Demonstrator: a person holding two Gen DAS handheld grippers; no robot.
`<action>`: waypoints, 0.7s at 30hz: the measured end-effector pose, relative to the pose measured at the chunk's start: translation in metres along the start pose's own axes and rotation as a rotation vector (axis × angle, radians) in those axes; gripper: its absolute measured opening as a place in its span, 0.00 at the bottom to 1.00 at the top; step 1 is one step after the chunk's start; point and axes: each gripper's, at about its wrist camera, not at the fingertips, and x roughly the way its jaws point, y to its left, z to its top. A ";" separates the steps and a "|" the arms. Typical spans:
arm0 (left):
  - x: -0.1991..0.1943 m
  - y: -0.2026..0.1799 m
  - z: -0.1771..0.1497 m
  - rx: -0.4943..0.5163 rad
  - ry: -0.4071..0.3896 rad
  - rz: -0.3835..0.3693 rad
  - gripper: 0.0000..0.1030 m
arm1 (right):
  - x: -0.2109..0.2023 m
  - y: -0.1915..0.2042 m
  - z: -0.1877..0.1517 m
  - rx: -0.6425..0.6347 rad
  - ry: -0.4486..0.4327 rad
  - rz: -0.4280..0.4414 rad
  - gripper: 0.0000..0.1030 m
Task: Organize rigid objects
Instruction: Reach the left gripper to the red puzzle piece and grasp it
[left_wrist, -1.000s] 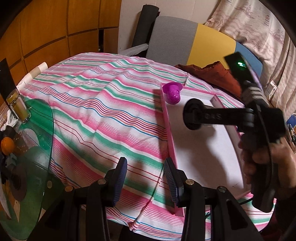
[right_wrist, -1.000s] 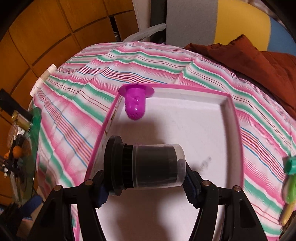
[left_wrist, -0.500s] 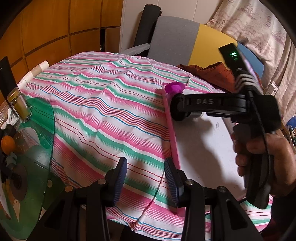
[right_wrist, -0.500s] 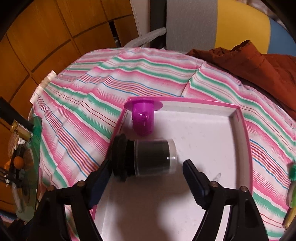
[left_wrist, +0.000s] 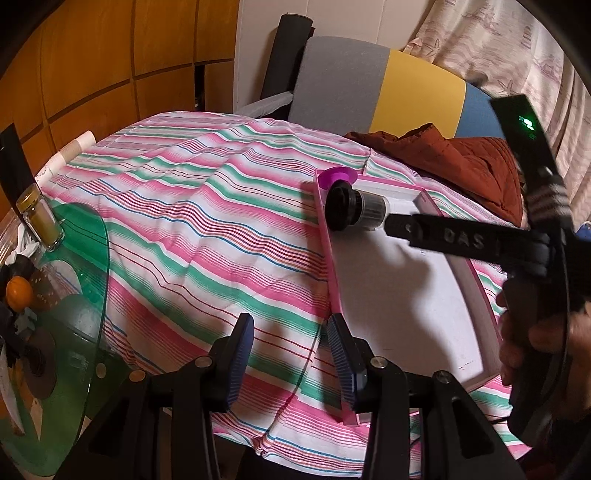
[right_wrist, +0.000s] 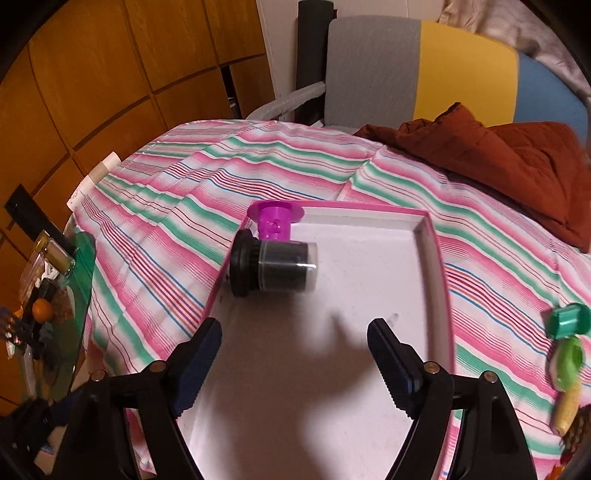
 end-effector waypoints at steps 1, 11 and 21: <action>-0.001 -0.001 0.000 0.003 -0.003 0.001 0.41 | -0.004 -0.001 -0.003 -0.003 -0.008 -0.008 0.80; -0.005 -0.012 -0.001 0.037 -0.010 -0.001 0.41 | -0.048 -0.020 -0.036 -0.062 -0.099 -0.117 0.82; -0.008 -0.028 -0.004 0.076 -0.006 0.006 0.41 | -0.080 -0.034 -0.063 -0.133 -0.148 -0.175 0.85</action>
